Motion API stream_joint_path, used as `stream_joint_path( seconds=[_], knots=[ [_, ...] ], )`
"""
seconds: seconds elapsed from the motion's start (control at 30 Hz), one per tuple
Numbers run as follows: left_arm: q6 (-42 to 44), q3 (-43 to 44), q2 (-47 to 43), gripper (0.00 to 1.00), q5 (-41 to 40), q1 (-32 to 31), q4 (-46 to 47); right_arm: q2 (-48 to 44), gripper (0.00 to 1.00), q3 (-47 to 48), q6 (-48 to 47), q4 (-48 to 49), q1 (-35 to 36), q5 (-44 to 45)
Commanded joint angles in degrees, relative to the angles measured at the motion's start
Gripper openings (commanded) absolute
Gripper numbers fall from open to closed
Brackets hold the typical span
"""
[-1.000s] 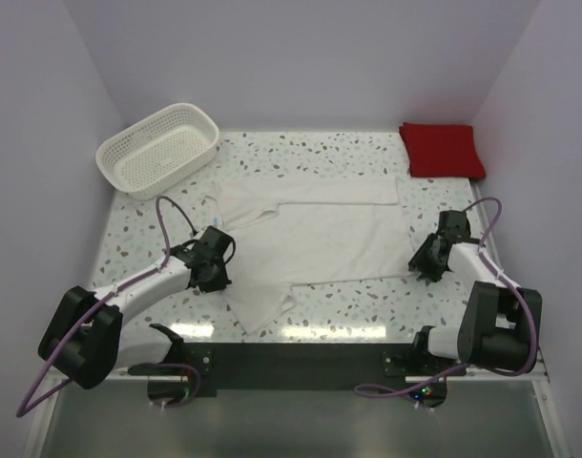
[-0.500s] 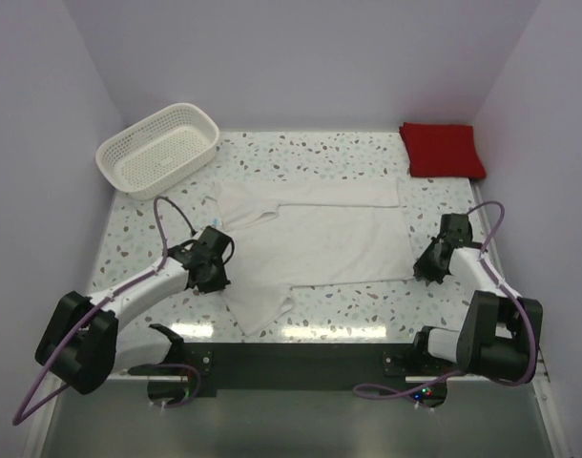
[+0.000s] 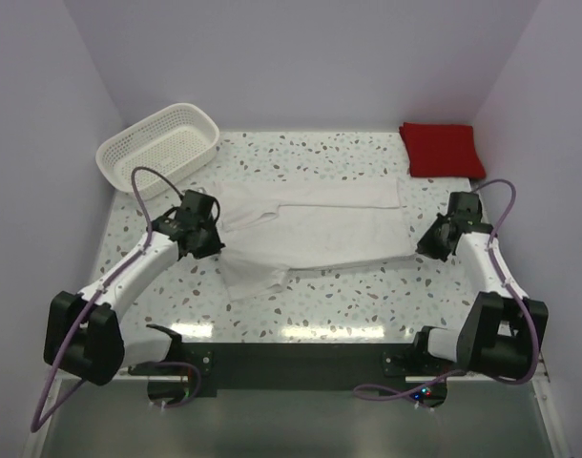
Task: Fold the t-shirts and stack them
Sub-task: Fold the tshirt
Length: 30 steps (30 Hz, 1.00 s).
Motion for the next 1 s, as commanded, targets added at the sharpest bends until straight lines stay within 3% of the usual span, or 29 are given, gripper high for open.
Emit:
stream_joint_path(
  seconds=[0.0, 0.57, 0.97],
  knots=[
    [5.21, 3.24, 3.21, 0.00, 2.43, 4.14, 0.98, 3.30, 0.00, 6.13, 0.35, -0.15, -0.07, -1.21],
    [10.23, 15.81, 19.30, 0.00, 3.32, 8.27, 4.41, 19.48, 0.00, 17.64, -1.23, 2.75, 0.02, -1.83],
    [10.50, 16.00, 22.29, 0.00, 1.56, 9.50, 6.69, 25.02, 0.00, 22.75, -2.29, 3.46, 0.28, -2.18]
  ],
)
